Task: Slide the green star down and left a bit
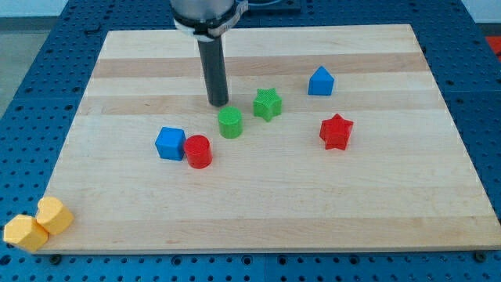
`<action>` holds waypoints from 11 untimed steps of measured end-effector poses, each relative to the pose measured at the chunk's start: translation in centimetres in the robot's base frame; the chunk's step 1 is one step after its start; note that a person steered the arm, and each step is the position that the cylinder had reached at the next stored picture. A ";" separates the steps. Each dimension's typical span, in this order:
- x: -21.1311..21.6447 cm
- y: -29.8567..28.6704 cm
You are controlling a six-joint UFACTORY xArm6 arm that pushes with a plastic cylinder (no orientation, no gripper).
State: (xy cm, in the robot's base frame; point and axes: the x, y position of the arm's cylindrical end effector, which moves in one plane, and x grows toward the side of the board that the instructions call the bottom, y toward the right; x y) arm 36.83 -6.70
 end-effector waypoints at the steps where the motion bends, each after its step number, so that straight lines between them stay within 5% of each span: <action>1: -1.2 2.9; 4: -1.1 9.6; 11: 6.5 8.9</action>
